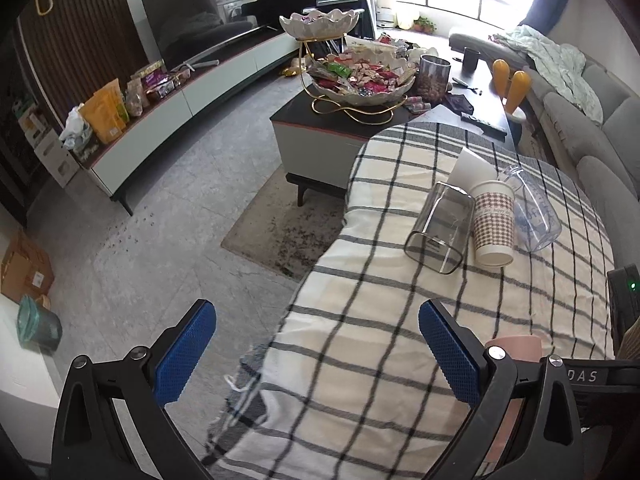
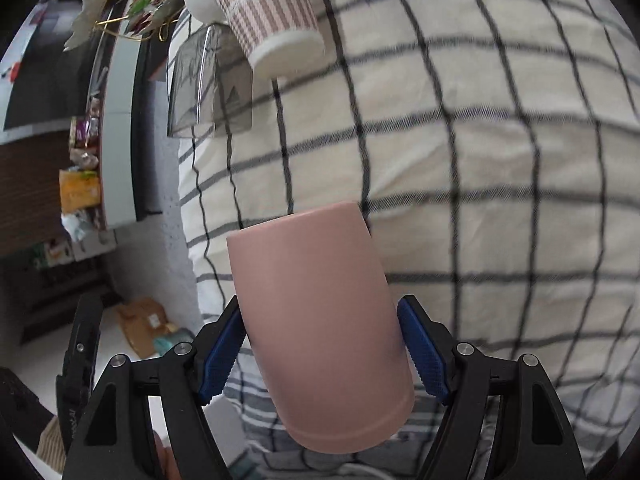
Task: Flip cup upside down
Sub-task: 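Close the right gripper around the pink cup and lift it, then pass the pink cup from the right gripper into the left gripper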
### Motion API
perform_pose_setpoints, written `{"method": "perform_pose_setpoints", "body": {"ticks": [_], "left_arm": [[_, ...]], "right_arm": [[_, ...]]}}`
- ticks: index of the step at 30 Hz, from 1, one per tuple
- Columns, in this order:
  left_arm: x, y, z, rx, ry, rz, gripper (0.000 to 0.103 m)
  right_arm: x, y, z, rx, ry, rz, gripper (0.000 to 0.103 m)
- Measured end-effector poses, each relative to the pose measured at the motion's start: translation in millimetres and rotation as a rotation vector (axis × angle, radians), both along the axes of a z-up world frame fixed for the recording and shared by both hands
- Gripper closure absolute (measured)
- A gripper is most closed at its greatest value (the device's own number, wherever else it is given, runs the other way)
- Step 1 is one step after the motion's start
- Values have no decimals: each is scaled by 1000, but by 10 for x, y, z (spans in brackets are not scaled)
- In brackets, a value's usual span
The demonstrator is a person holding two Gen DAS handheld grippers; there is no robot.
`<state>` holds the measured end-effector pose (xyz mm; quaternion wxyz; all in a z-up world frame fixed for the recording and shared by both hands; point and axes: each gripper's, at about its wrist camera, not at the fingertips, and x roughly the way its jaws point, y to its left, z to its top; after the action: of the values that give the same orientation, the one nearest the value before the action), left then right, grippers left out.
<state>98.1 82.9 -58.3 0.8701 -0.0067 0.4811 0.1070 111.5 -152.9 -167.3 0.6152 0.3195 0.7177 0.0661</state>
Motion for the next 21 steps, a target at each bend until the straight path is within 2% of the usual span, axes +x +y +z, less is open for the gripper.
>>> {"method": "perform_pose_setpoints", "body": {"ticks": [6, 10, 15, 17, 21], "left_arm": [[-94, 195, -44, 12, 7, -3, 0], [-116, 242, -112, 7, 23, -6, 0], [-143, 225, -150, 8, 36, -30, 0], [-157, 226, -131, 10, 33, -34, 0], [-196, 220, -67, 12, 23, -41, 0]], "right_arm": [[-259, 251, -328, 1, 72, -63, 27], [-330, 337, -435, -33, 98, -73, 27], [-281, 500, -397, -64, 57, -61, 26], [-256, 540, -342, -67, 44, -51, 15], [-261, 559, -206, -79, -1, -55, 12]]}}
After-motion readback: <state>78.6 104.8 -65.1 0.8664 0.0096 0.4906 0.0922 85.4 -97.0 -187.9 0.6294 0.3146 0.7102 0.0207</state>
